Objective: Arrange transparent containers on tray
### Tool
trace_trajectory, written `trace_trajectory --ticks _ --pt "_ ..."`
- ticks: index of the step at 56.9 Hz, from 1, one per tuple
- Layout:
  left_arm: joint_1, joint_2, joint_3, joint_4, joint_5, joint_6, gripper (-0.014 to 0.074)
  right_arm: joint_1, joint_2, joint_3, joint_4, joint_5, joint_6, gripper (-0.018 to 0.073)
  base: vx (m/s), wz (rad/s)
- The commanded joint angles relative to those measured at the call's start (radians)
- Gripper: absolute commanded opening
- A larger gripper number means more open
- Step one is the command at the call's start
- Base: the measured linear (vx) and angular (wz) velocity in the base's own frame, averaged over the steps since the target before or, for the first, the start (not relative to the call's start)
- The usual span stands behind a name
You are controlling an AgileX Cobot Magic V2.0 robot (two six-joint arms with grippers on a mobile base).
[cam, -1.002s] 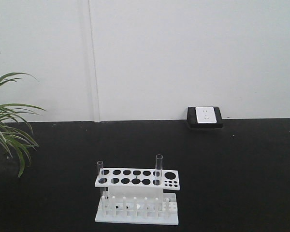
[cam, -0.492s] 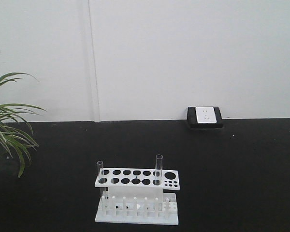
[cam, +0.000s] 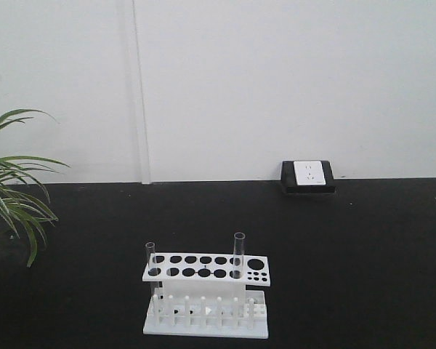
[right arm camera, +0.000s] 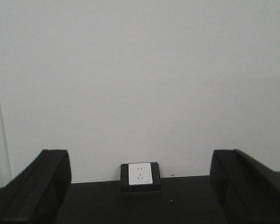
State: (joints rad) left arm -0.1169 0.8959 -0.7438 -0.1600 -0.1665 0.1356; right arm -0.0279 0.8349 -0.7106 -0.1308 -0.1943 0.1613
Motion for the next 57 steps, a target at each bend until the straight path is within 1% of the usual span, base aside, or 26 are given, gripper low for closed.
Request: trace_trajectory --ticks 1,4,10,16,20,22,28,29,32,36,41,47,52,57 --pt "-0.002 -0.015 -0.040 -0.007 -0.095 -0.003 0.0594 0.001 -0.005 -0.035 -0.007 -0.102 -0.007 0.0729 0.00 0.00" --pt "-0.002 -0.015 -0.040 -0.007 -0.107 -0.017 0.0593 0.001 -0.005 -0.035 -0.005 -0.118 -0.003 0.0726 0.00 0.00" --pt "-0.002 -0.014 -0.040 -0.007 -0.127 -0.072 0.0593 0.001 -0.005 -0.035 -0.005 -0.135 0.008 0.0710 0.00 0.00" --pt "-0.002 -0.014 -0.036 0.004 -0.127 -0.074 0.0593 0.001 -0.005 -0.030 -0.010 -0.145 0.007 0.0683 0.00 0.00" --pt "-0.003 -0.013 -0.018 0.046 -0.127 -0.051 0.0593 0.001 -0.005 -0.017 -0.024 -0.163 0.007 0.0664 0.00 0.00" --pt "-0.004 -0.013 -0.003 0.080 -0.132 -0.050 0.0593 0.001 -0.005 -0.005 -0.036 -0.178 0.007 0.0653 0.00 0.00" --pt "-0.014 -0.013 0.061 0.191 -0.182 -0.060 0.0593 0.001 -0.005 0.038 -0.102 -0.243 0.013 0.0628 0.00 0.00" --pt "-0.018 -0.013 0.072 0.214 -0.195 -0.065 0.0593 0.001 -0.005 0.049 -0.113 -0.260 0.020 0.0623 0.00 0.00" --pt "-0.027 -0.013 0.113 0.252 -0.220 -0.073 0.0593 0.001 -0.005 0.078 -0.162 -0.309 0.055 0.0613 0.00 0.00" --pt "-0.046 -0.010 0.176 0.304 -0.259 -0.123 0.0593 0.001 -0.004 0.114 -0.223 -0.349 0.105 0.0605 0.00 0.00" --pt "-0.066 0.016 0.244 0.362 -0.319 -0.222 0.0593 0.001 0.006 0.151 -0.301 -0.396 0.175 0.0599 0.00 0.00" --pt "-0.084 0.097 0.305 0.434 -0.431 -0.338 0.0593 0.001 0.030 0.174 -0.400 -0.431 0.250 0.0595 0.00 0.00" --pt "-0.091 0.184 0.308 0.492 -0.518 -0.393 0.0593 0.001 0.047 0.177 -0.460 -0.444 0.295 0.0593 0.00 0.00" --pt "-0.093 0.304 0.291 0.526 -0.635 -0.415 0.0593 0.001 0.065 0.177 -0.489 -0.461 0.311 0.0593 0.00 0.00"
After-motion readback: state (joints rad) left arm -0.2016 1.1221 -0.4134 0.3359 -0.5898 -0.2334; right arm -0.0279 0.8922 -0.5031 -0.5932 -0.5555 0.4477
